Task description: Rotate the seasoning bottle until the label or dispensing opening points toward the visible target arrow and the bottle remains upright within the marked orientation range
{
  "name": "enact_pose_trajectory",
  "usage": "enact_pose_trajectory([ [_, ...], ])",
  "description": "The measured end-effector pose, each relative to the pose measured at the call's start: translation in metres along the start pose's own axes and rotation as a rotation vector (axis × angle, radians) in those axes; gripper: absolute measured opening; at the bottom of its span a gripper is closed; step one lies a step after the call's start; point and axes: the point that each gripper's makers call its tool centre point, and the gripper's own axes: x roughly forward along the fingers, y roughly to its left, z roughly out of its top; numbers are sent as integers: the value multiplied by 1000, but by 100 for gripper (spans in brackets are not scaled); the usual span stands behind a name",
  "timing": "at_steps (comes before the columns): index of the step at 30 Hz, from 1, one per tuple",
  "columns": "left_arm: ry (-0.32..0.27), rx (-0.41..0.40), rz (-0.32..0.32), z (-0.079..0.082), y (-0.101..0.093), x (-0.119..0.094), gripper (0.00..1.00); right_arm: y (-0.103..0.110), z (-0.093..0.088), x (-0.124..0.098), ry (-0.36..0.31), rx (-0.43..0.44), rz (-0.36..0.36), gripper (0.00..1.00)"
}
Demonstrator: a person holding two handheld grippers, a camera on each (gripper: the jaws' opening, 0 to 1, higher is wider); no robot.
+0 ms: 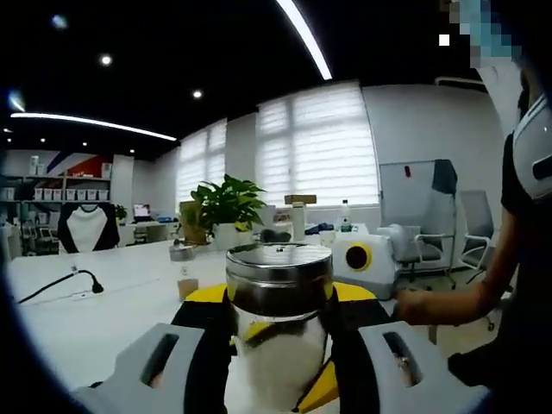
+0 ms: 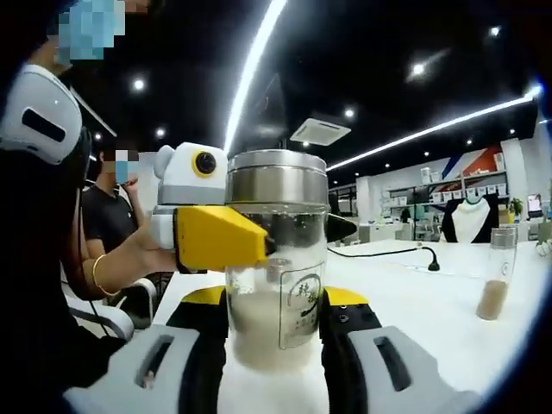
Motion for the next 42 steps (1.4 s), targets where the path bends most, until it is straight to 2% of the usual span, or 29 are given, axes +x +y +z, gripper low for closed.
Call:
enact_pose_trajectory([
  [4, -2, -5, -7, 0, 0, 0, 45, 0, -1, 2, 9, 10, -31, 38],
  [8, 14, -11, 31, -2, 2, 2, 45, -7, -3, 1, 0, 43, -120, 38],
  [12, 31, -7, 121, -5, 10, 5, 44, -20, -7, -1, 16, 15, -252, 38],
  [15, 23, -7, 164, -6, 14, 7, 45, -20, -7, 0, -11, 53, -305, 38],
  [17, 29, -4, 187, -7, 15, 7, 46, -21, -9, 0, 4, 8, -351, 38],
  [19, 38, -4, 232, -7, 16, 7, 49, -20, -9, 2, 2, 0, -376, 38],
  [23, 32, 27, 301, -3, 16, 7, 52, -21, -4, 4, -38, -10, -433, 38],
  [26, 28, 13, 350, -3, 19, 5, 52, -25, 2, 4, -66, -2, -474, 38],
  [28, 16, 4, 398, 0, 23, 1, 53, -29, 3, 3, -66, -36, -521, 38],
  [31, 0, 8, 458, 3, 25, -4, 53, -30, 3, 3, -63, -54, -542, 38],
  [34, -23, -12, 505, 5, 30, -6, 52, -35, 2, 1, -43, -104, -592, 38],
  [36, -40, -21, 517, 6, 28, -6, 52, -39, 2, -1, -53, -94, -618, 38],
  [39, -32, -11, 550, 3, 29, -6, 51, -42, -1, -1, -49, -76, -639, 38],
  [42, -17, 0, 550, -1, 31, -3, 50, -42, -3, -1, -46, -69, -640, 38],
])
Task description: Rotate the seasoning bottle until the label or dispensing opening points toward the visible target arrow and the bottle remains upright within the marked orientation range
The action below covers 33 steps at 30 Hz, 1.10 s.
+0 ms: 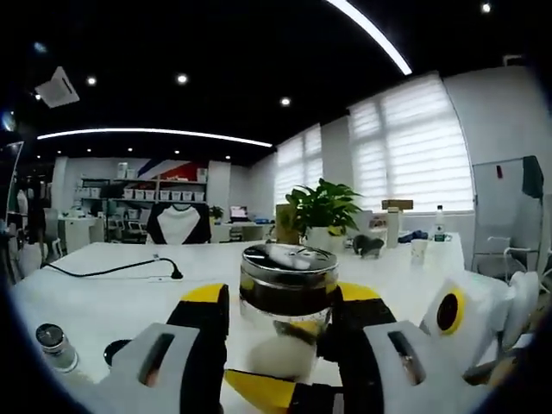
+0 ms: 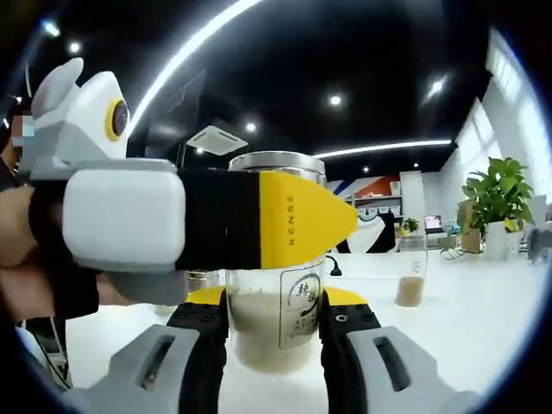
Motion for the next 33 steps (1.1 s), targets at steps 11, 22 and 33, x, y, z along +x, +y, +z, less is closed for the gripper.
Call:
enact_pose_trajectory([
  [11, 24, 28, -25, -12, 2, 2, 44, 1, -5, 1, 19, -17, 7, 39],
  [22, 50, 32, -188, -22, -11, 5, 44, 1, -12, -5, 67, 46, 145, 40],
  [33, 60, 34, -379, -24, -22, -1, 44, 9, -13, -8, 118, 71, 316, 42],
])
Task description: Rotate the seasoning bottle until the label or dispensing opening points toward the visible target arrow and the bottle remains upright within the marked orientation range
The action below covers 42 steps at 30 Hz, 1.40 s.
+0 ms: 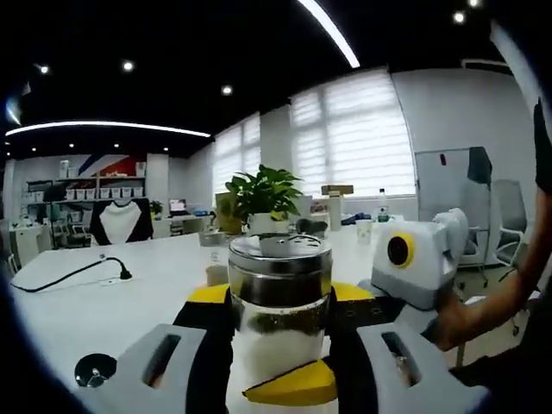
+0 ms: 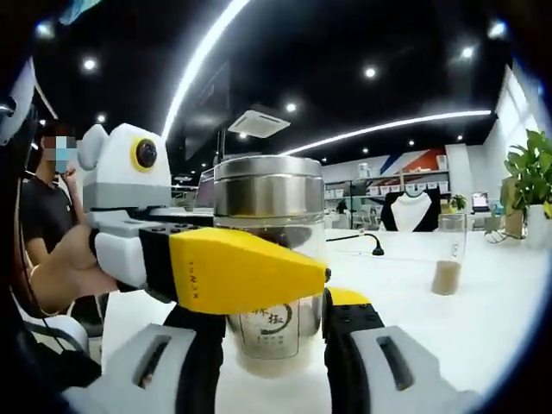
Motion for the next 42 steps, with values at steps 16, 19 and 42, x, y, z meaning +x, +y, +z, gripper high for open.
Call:
enact_pose_trajectory([
  [16, 28, -22, -132, 1, -10, -5, 44, 12, 4, -12, 12, 43, 134, 43],
  [19, 29, -3, -178, 1, -15, -6, 44, 16, 4, -13, 8, 51, 174, 43],
  [42, 26, -83, 36, 5, 0, 4, 48, 9, 7, -7, -30, -19, -31, 38],
])
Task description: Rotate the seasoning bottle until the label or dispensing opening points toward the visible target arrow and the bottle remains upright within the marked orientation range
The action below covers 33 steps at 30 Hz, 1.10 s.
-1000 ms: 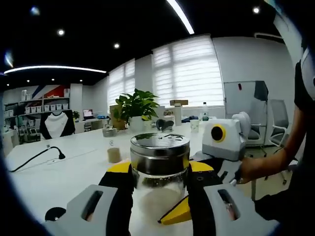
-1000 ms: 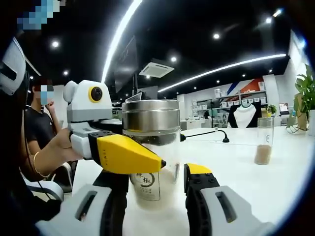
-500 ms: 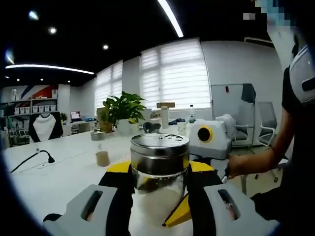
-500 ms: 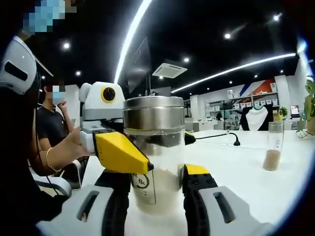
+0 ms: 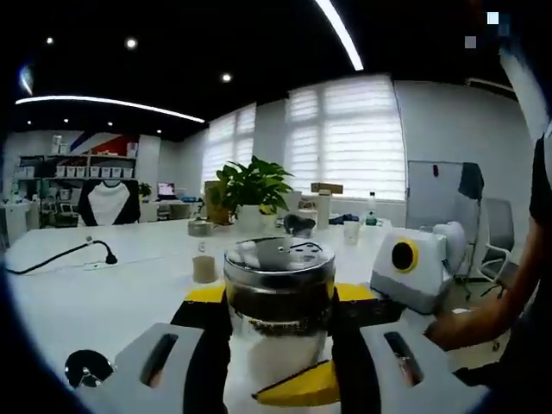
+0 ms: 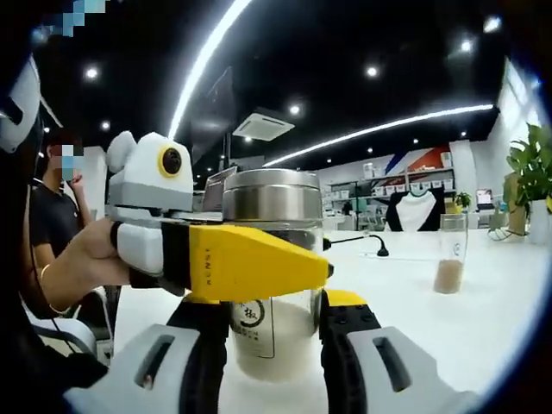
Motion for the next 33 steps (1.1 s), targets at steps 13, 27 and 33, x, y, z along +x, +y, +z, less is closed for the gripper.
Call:
enact_pose_trajectory([
  [13, -80, 17, 304, 13, 17, -18, 48, 6, 9, 8, -73, -57, -139, 38],
  [27, -57, 90, 322, 4, 17, -16, 48, 4, 2, 10, -52, -45, -180, 39],
  [33, -68, 66, 236, 5, 13, -14, 47, 3, 4, 8, -54, -57, -157, 39],
])
